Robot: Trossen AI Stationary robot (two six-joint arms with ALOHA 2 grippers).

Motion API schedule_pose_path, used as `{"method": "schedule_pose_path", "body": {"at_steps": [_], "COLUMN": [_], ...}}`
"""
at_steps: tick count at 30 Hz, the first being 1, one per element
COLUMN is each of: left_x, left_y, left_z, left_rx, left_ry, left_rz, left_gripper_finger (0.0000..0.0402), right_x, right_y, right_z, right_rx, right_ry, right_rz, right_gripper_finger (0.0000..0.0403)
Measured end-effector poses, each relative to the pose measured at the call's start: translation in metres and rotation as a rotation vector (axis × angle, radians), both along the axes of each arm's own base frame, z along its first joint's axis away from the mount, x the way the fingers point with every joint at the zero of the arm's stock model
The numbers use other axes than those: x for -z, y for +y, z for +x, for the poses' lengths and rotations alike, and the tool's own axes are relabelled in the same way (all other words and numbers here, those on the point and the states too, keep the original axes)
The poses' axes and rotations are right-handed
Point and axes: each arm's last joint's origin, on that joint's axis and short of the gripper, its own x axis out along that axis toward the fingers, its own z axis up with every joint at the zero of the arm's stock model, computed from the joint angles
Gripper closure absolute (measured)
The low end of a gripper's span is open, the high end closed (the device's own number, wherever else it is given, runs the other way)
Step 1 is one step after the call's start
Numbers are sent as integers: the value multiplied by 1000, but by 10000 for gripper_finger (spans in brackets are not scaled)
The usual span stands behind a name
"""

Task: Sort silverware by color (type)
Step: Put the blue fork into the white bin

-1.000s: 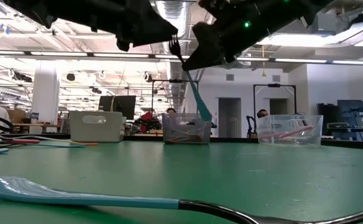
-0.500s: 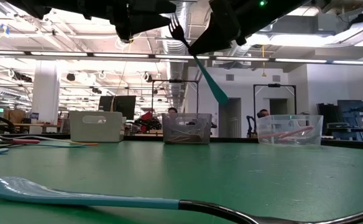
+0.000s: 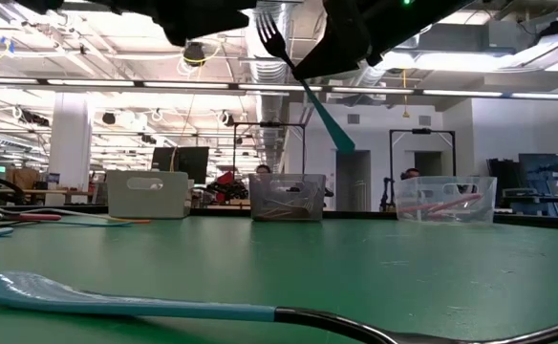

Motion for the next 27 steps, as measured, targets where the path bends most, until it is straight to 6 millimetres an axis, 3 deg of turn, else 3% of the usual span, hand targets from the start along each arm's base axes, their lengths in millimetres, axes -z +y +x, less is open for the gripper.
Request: {"method": "schedule_pose_path", "body": {"at_steps": [7, 11, 16, 21, 27], "left_x": [-2, 1, -1, -3, 0], "left_y": [3, 8, 15, 15, 19], "left_z": [-4, 1, 5, 6, 7], "left_rx": [-34, 28, 147, 243, 240], "left_ry": [11, 21, -3, -19, 20], "left_rz": [-13, -28, -64, -61, -33], "left_gripper_finger": [153, 153, 163, 232, 373], "right_x": [-3, -6, -6, -6, -5], "right_y": [4, 11, 11, 11, 11], "right_z": [1, 2, 2, 2, 3], "right_rx": [-49, -174, -183, -183, -192], "right_ry": [-19, -26, -25, -25, -23], "right_rz": [4, 7, 8, 8, 10], "right_gripper_finger": [383, 383, 383, 383, 378]}}
